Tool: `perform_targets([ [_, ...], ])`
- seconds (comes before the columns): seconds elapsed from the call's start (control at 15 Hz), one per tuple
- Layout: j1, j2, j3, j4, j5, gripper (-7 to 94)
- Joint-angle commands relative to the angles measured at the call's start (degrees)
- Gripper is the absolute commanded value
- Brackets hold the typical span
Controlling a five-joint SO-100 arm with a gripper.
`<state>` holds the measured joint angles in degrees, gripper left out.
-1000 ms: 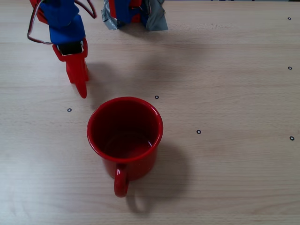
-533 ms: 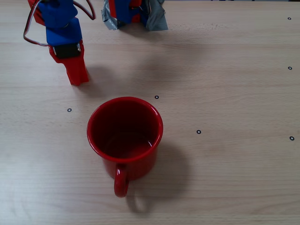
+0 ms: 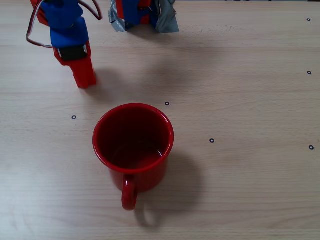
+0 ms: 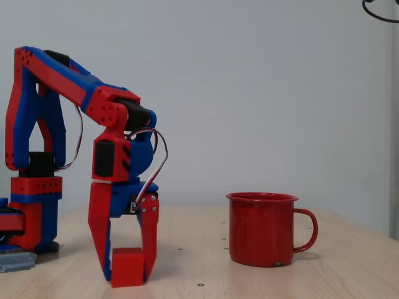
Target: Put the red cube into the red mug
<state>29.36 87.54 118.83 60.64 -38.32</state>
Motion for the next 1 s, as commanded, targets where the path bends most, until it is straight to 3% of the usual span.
perform_targets([
  [0.0,1.3,7.1,-7.2,6.2,1.7,0],
  [0.2,0.6,10.6,-14.9,15.0,4.6,0],
  [0.67,-4.0,17.1,-28.6,25.4,8.3,0],
  [0.93,-6.9,17.5,-39.2,36.6,10.7,0],
])
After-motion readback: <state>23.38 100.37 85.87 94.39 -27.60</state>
